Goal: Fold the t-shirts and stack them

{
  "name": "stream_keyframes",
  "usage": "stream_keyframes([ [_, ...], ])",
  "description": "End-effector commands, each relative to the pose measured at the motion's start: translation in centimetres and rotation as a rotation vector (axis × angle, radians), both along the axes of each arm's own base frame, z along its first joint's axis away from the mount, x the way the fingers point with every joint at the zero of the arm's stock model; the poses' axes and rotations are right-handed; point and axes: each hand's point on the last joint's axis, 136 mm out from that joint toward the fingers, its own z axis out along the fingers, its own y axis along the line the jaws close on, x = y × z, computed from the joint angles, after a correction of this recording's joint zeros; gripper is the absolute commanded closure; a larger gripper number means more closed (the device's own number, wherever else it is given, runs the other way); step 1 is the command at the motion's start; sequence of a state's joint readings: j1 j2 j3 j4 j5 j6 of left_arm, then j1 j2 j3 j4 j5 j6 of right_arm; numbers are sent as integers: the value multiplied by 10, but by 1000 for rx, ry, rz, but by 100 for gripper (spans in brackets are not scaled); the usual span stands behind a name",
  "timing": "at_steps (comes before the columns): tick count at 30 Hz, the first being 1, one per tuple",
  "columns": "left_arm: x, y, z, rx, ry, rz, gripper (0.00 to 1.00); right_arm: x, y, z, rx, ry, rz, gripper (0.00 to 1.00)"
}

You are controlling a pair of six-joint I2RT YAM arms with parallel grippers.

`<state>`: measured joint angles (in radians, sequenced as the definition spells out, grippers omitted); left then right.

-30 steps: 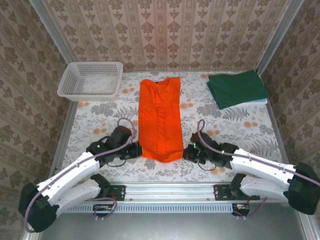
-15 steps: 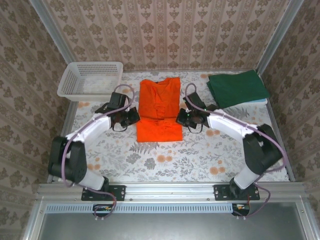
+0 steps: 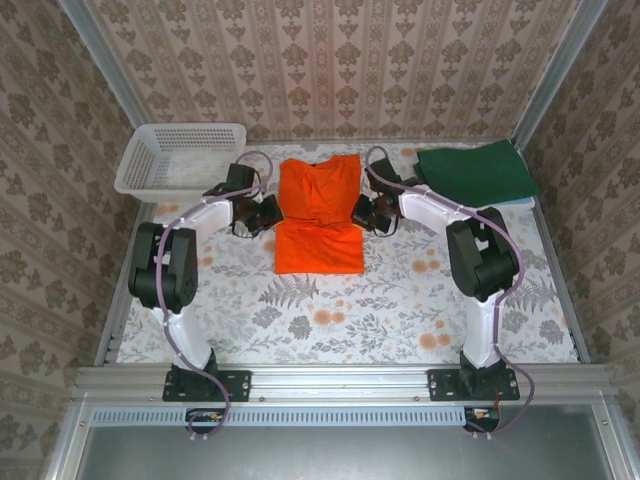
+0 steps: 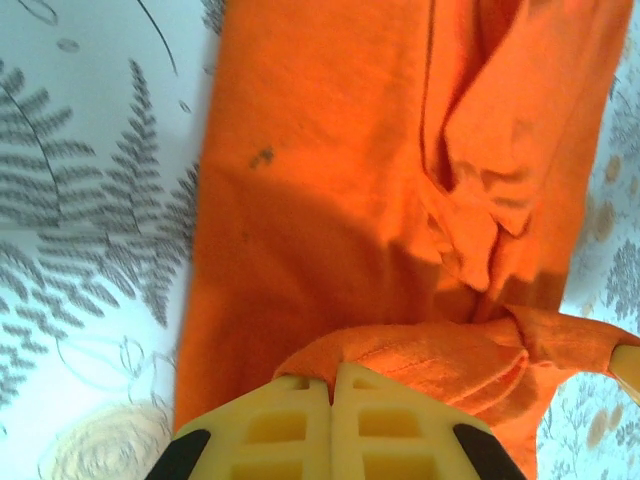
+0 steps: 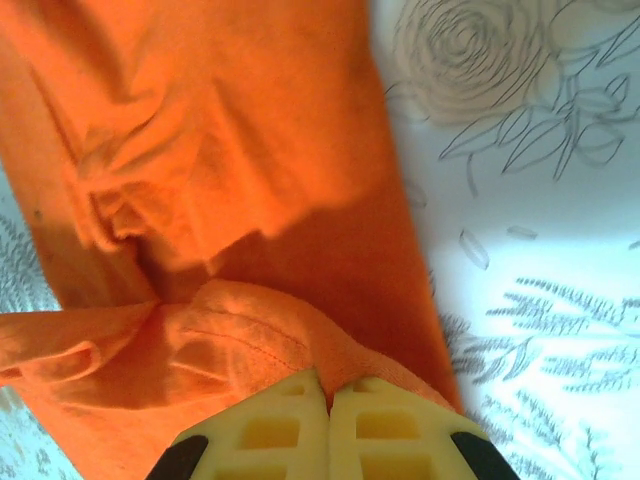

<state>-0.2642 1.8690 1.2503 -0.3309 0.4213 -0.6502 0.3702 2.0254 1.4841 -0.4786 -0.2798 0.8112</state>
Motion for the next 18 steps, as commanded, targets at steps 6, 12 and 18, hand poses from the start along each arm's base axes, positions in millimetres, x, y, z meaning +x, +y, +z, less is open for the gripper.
stream_keyframes([
  [6, 27, 13, -19, 2, 19, 36, 72, 18, 2, -21, 73, 103, -28, 71],
  [12, 37, 22, 15, 38, -69, 73, 56, 28, -11, 7, 74, 46, -51, 50],
  [18, 6, 24, 52, 146, -199, 97, 40, 6, -19, 44, 112, -110, -50, 43],
])
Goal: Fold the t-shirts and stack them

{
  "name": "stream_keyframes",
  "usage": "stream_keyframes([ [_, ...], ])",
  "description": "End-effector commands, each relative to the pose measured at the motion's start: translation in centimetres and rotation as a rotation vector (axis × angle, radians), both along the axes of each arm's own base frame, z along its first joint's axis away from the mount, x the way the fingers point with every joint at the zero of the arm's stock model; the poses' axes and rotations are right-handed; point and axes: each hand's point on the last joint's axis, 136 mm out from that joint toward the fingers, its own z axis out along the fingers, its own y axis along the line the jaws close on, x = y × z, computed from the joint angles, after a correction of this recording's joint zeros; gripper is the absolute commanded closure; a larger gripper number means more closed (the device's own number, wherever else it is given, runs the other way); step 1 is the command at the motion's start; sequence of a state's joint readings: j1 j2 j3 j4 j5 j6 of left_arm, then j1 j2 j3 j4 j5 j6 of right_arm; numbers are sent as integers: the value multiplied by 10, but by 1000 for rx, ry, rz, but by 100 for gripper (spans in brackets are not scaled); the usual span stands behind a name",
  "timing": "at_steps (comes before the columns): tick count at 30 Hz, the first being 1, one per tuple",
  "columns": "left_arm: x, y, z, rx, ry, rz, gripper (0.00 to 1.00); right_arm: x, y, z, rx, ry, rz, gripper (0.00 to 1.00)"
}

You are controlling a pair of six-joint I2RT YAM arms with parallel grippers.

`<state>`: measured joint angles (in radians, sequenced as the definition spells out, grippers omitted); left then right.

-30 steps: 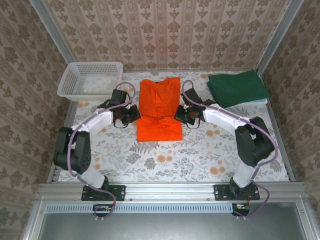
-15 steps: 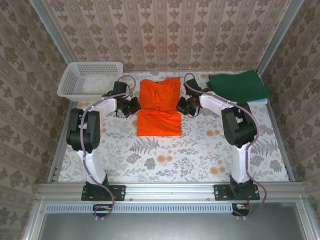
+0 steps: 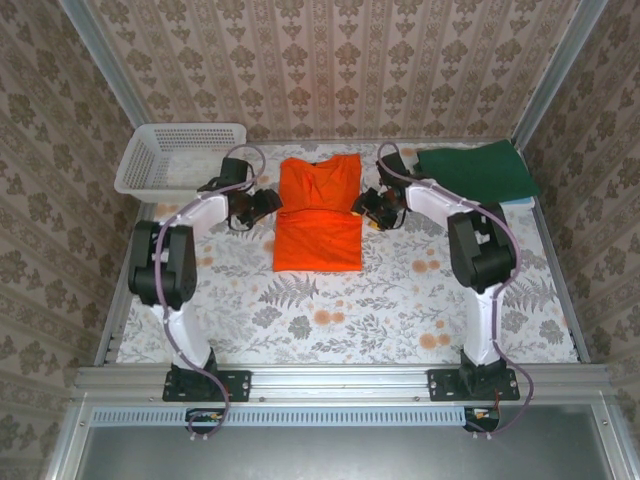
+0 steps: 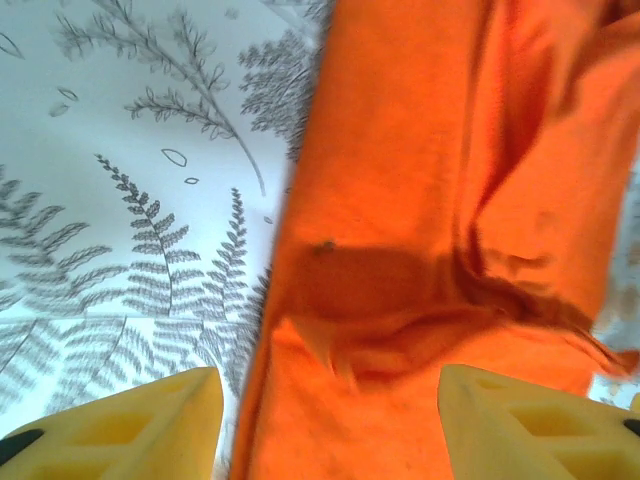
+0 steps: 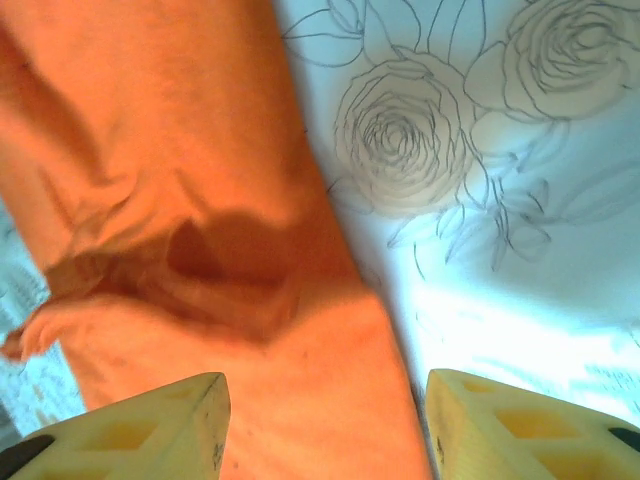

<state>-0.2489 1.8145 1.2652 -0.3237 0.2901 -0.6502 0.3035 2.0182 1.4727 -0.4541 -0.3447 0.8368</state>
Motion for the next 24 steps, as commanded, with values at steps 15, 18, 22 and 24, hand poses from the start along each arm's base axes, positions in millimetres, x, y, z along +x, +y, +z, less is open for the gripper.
stream_keyframes([
  [15, -94, -110, -32, -67, 6, -308, 67, -89, 82, -8, 179, -57, 139, 83],
  [18, -106, -106, -55, -13, 62, -336, 69, -100, 90, -25, 155, -5, 161, 85],
  [22, -126, -85, -77, 70, 97, -338, 68, -117, 85, -50, 99, 51, 184, 85],
  [24, -137, -74, -84, 118, 111, -350, 68, -126, 77, -59, 57, 85, 192, 86],
])
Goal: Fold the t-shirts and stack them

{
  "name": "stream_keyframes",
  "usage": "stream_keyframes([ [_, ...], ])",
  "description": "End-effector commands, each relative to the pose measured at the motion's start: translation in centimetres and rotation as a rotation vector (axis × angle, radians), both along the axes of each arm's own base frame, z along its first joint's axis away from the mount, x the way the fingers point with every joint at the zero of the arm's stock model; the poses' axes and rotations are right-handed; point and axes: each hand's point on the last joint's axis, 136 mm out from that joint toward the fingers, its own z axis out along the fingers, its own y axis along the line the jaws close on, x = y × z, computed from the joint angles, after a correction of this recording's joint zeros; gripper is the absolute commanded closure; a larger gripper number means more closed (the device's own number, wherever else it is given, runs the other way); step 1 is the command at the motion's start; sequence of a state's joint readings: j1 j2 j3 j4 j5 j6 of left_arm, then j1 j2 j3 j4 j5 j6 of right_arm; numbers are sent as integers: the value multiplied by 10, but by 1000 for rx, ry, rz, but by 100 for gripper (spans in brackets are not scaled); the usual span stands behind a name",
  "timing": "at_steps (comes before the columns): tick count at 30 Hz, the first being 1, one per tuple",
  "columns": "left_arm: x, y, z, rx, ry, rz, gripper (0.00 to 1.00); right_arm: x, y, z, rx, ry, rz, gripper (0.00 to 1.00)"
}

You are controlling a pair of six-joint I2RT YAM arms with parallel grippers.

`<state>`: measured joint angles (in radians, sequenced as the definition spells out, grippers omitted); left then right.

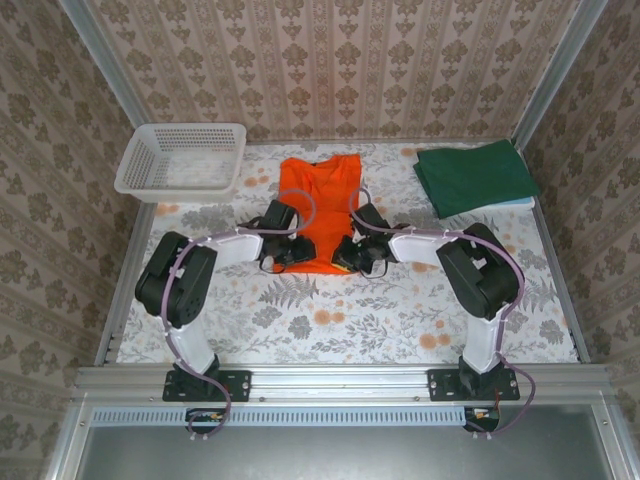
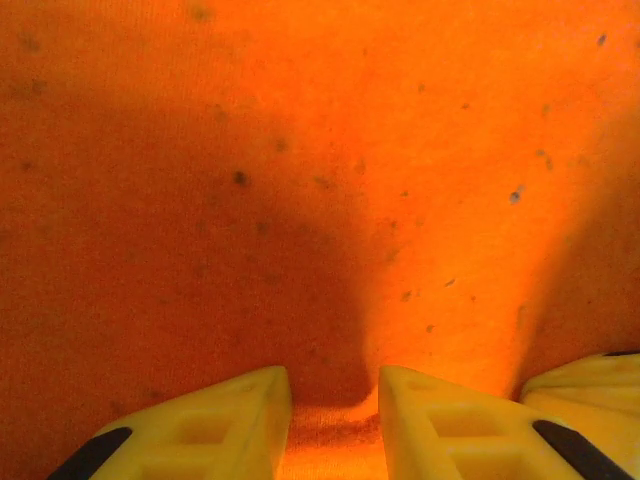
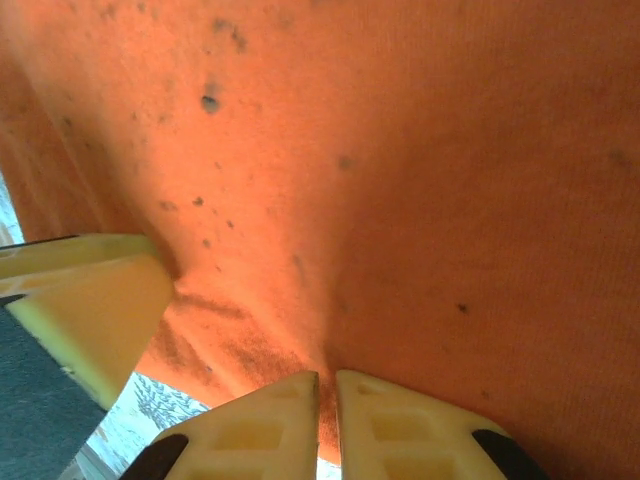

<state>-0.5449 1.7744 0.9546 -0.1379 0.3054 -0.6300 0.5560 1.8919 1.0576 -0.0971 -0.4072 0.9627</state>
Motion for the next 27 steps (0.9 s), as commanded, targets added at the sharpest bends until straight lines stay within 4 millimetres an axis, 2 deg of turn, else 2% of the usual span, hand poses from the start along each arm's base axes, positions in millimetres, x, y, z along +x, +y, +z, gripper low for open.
stream_keyframes([
  [1, -28, 24, -18, 117, 23, -46, 68, -19, -14, -20, -72, 51, 19, 86],
  [11, -100, 57, -46, 181, 89, -72, 65, -80, -46, -49, -144, 97, 28, 85],
  [15, -115, 66, -44, 175, 87, -45, 61, -104, -47, -53, -151, 92, 16, 85],
  [18, -114, 70, -29, 175, 59, -25, 56, -118, -41, -50, -152, 82, 20, 81],
  [23, -111, 64, 27, 115, -52, -17, 54, -121, -36, -29, -142, 22, -8, 77],
  [27, -118, 40, 59, -31, -102, -42, 67, -115, -38, -5, -109, -50, -52, 76],
])
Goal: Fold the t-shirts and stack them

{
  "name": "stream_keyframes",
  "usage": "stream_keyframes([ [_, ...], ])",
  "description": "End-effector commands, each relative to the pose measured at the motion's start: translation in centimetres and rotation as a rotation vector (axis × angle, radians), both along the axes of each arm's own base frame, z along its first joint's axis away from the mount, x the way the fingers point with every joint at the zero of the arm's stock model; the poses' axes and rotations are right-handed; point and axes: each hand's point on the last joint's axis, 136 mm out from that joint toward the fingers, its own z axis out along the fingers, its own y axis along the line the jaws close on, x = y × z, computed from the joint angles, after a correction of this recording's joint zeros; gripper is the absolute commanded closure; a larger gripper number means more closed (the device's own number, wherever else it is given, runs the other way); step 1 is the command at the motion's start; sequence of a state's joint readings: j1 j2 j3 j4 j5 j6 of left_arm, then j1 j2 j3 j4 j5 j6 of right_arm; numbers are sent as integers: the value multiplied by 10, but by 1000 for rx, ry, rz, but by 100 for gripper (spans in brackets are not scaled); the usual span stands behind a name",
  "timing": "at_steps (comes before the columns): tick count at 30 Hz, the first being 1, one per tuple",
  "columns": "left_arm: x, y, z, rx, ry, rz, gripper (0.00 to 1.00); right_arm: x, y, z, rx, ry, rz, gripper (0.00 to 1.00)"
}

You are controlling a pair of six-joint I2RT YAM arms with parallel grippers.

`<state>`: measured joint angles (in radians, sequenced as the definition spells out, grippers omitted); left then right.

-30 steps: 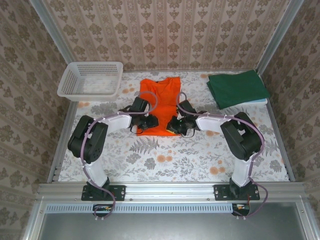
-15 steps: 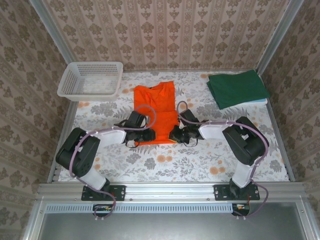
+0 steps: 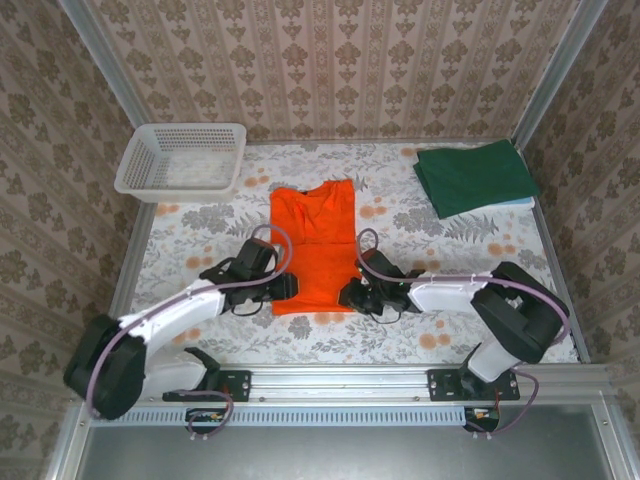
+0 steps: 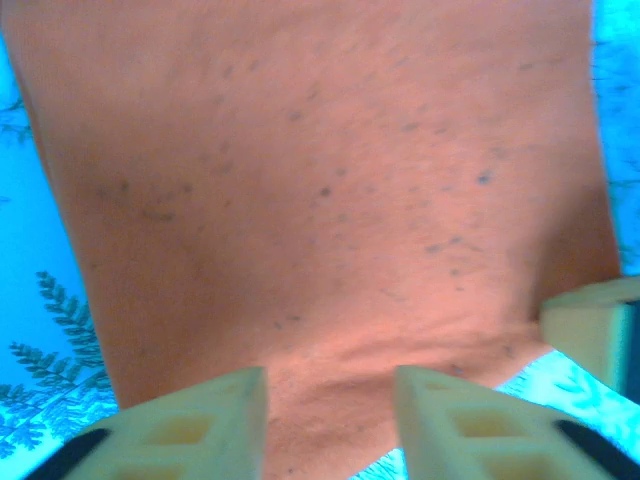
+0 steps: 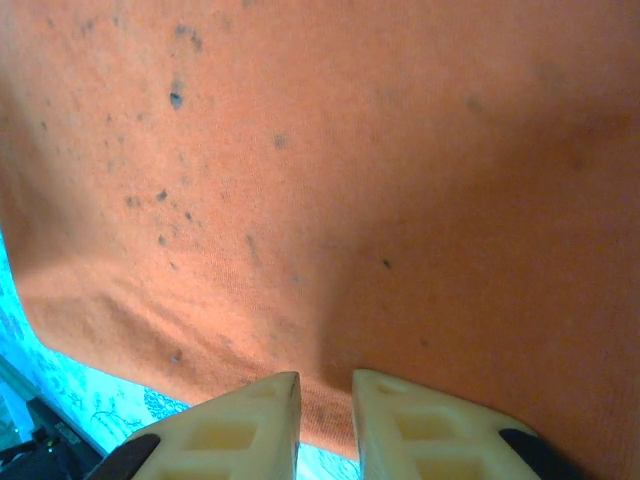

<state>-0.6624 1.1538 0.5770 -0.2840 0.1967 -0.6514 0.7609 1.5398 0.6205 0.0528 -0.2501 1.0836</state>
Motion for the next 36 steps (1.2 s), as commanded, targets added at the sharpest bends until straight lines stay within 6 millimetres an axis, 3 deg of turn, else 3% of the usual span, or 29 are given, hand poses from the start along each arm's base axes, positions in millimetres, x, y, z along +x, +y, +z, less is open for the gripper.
stream_keyframes([
  [1, -14, -16, 16, -85, 27, -24, 70, -2, -21, 2, -62, -8, -82, 75],
  [5, -27, -48, 10, -152, 85, -116, 79, 4, -12, 13, -36, -27, -65, 76],
  [10, -37, -81, -3, -183, 141, -191, 81, 4, -4, 4, -22, 5, -56, 81],
  [15, -43, -84, -39, -116, 231, -200, 83, -3, -8, -13, -68, 56, -40, 82],
  [20, -57, -40, -70, 110, 259, -171, 83, -14, -21, -28, -117, 95, -53, 83],
  [25, -72, 7, -87, 256, 280, -117, 82, -18, -26, -32, -119, 99, -64, 83],
  [33, -80, 63, -89, 315, 285, 32, 78, -21, -31, -33, -129, 106, -81, 83],
  [36, -77, 73, -81, 283, 259, 88, 76, -23, -33, -30, -127, 101, -89, 77],
])
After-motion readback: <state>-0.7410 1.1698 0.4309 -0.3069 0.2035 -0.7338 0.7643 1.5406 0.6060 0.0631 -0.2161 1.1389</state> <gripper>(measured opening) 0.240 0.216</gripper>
